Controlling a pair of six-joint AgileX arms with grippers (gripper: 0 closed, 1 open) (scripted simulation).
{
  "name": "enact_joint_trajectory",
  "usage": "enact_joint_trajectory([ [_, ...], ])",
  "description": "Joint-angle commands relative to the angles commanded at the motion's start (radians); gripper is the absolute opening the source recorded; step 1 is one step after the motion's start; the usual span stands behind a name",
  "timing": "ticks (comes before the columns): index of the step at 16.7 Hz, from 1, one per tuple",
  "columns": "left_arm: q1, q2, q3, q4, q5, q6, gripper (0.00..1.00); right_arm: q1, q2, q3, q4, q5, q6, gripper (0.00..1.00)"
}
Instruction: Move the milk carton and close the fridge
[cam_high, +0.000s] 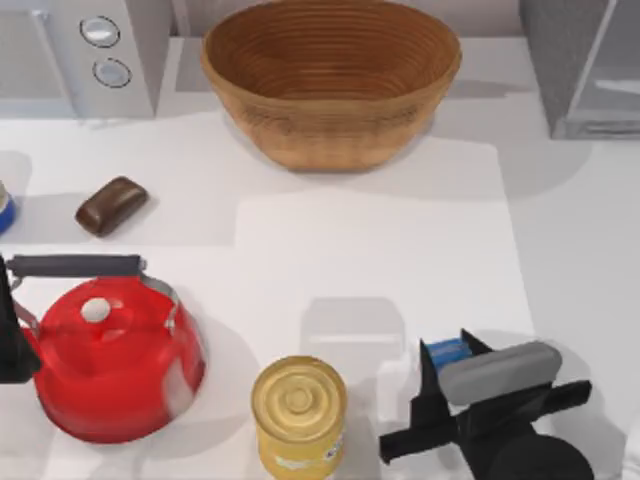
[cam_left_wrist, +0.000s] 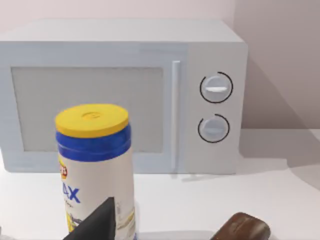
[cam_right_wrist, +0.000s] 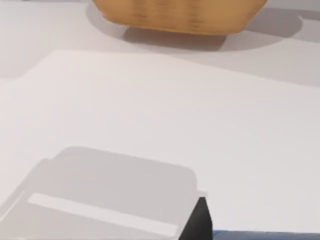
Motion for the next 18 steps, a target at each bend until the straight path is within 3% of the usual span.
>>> enact_joint_trajectory([
  [10,0.000,0.000,0.000,0.000,0.000,0.000,1.00,0.007,-0.220,0.012,-0.216,-0.003,0.003,0.00],
  [18,0.000,0.000,0.000,0.000,0.000,0.000,1.00,-0.056,-0.238,0.016,-0.225,-0.044,-0.007,0.00],
])
